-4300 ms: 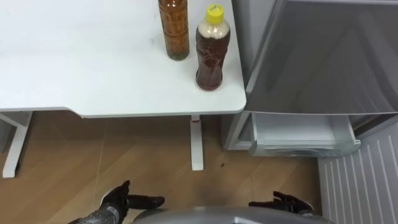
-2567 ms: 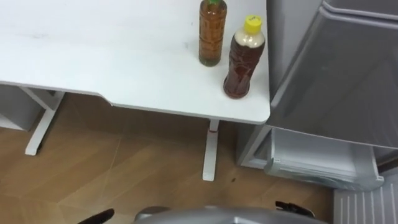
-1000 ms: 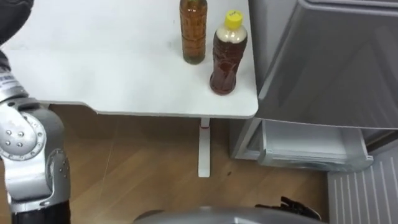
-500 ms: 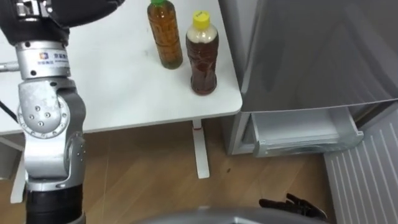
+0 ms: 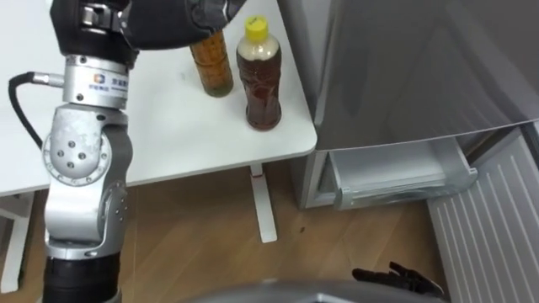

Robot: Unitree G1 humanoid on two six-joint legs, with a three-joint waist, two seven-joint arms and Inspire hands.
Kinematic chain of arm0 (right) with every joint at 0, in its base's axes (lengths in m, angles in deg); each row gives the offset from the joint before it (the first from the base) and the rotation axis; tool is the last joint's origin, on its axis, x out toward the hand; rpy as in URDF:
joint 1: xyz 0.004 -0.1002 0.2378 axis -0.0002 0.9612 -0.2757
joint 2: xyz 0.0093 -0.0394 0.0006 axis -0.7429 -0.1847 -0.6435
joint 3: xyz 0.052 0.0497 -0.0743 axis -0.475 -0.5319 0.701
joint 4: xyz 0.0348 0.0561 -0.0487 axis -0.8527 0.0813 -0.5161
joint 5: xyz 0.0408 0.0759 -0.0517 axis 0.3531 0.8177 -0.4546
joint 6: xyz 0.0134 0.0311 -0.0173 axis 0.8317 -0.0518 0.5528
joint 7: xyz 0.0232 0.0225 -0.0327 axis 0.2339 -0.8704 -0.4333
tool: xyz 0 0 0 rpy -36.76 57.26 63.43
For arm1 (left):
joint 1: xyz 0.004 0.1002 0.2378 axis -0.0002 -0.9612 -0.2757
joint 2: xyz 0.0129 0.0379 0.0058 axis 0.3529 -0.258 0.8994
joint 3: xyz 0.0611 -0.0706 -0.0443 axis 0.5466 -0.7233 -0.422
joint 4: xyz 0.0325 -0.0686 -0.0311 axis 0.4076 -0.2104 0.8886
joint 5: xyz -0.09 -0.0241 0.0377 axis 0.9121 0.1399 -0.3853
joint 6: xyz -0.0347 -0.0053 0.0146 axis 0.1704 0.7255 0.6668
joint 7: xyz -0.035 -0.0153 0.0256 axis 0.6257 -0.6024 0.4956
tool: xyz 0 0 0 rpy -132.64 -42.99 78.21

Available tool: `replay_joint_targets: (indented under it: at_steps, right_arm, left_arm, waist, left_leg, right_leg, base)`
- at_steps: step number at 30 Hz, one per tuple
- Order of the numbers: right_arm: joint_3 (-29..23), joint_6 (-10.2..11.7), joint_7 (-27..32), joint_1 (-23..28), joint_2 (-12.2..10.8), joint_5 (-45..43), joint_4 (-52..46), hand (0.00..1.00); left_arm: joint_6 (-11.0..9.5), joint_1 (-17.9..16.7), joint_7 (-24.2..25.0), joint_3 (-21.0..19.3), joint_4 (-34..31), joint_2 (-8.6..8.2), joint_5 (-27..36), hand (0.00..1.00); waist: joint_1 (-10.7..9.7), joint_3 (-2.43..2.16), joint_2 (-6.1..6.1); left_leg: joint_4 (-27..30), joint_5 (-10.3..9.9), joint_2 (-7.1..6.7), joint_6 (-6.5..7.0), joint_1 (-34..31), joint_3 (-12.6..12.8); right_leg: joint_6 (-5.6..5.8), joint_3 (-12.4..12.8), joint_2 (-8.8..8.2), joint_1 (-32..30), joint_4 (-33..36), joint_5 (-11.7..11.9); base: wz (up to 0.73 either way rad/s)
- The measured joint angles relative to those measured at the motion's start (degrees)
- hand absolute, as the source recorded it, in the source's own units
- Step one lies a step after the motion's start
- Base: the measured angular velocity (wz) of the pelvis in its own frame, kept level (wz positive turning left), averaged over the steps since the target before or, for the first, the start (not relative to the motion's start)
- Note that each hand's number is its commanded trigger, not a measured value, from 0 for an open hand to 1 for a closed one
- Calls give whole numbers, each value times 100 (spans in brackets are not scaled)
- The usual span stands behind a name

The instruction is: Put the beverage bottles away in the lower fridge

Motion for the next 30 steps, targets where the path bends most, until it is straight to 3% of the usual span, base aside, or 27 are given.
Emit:
replay_joint_targets:
  at_steps: [3,14,30]
  right_arm:
    - [0,-28,66,-10,5,-14,48,0]
    - [1,-66,126,-44,56,-290,166,0]
    - [331,-733,552,-38,87,-2193,591,0]
  left_arm:
    - [31,1,36,19,0,27,0,0]
    - [199,2,210,46,5,32,2,0]
    - [345,2,217,260,74,75,1,0]
  waist:
    - [-78,0,-5]
    - [-77,7,-59]
    - [-94,20,-75]
  left_leg:
    - [-1,0,2,0,-5,10]
    - [-12,0,15,-1,4,129]
    - [-37,-1,43,-2,58,180]
  right_leg:
    - [-2,89,20,0,-18,1]
    - [-8,366,52,-73,23,5]
    - [-16,388,74,-76,64,9]
  base:
    - [-1]
    - [-6]
    - [-1]
